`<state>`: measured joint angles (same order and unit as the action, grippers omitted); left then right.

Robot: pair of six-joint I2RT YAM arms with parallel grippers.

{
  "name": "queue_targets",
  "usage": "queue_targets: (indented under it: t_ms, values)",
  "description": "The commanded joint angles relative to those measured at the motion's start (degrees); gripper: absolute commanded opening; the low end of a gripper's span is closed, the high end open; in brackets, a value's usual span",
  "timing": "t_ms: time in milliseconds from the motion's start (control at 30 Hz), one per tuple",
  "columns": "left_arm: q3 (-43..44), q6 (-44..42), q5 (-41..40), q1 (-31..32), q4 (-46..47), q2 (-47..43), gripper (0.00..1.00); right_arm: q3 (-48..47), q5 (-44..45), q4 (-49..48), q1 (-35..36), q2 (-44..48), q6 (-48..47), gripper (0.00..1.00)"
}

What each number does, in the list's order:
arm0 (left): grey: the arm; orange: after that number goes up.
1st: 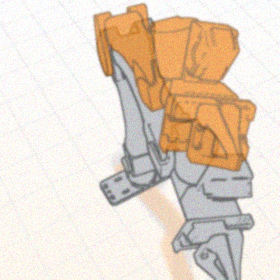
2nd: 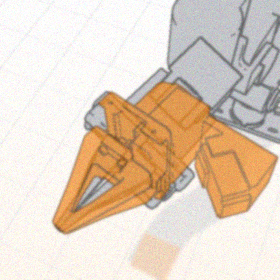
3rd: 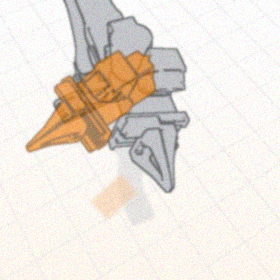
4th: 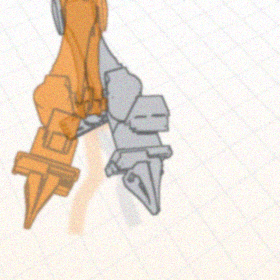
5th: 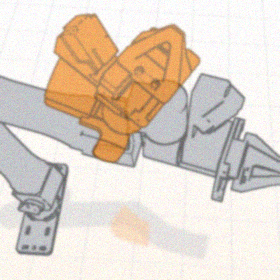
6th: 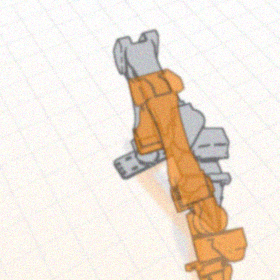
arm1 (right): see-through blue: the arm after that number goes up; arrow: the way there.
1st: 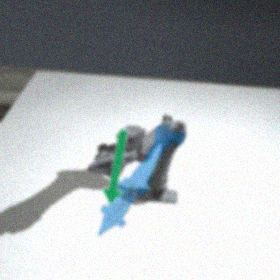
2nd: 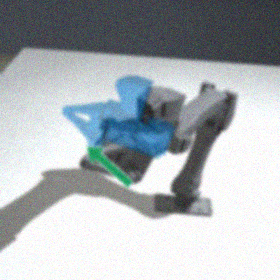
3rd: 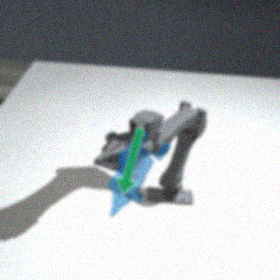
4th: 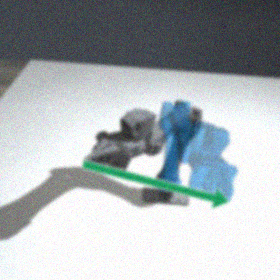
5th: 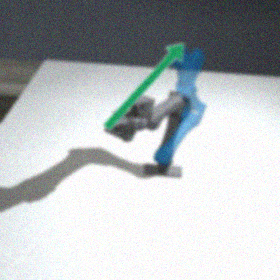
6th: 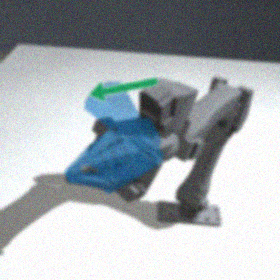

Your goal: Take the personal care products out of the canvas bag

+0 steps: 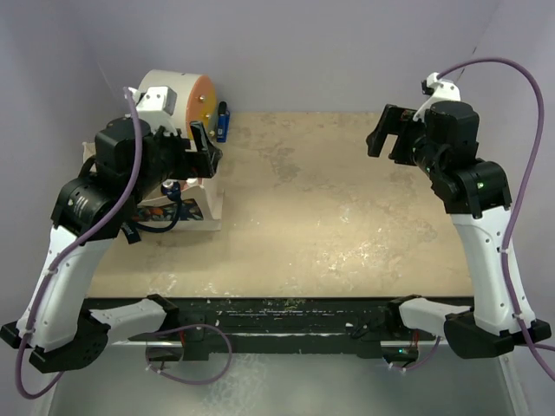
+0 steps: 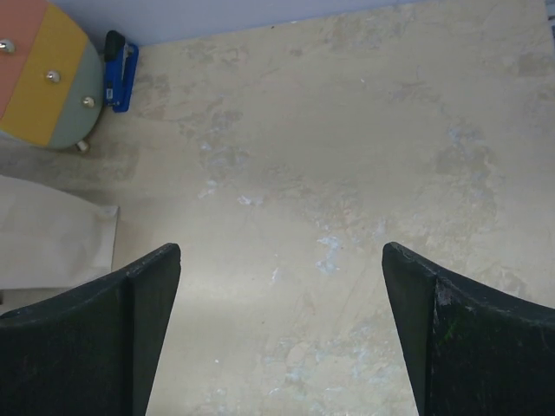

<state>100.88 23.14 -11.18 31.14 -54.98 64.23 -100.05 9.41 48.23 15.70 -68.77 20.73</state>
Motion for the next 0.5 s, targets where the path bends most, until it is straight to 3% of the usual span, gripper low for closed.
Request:
queue_targets:
  t_ms: [0, 467]
  values:
    - [2.54, 4.44, 0.39, -0.41, -3.14, 1.44, 0.99, -0.5, -3.47, 0.02, -0.11, 0.97, 2.05, 1.0]
    - [2.49, 8.65, -3.71, -0.54, -8.13, 4.47, 0.99, 4.33, -14.95, -4.83, -0.19, 1.35, 3.71, 1.0]
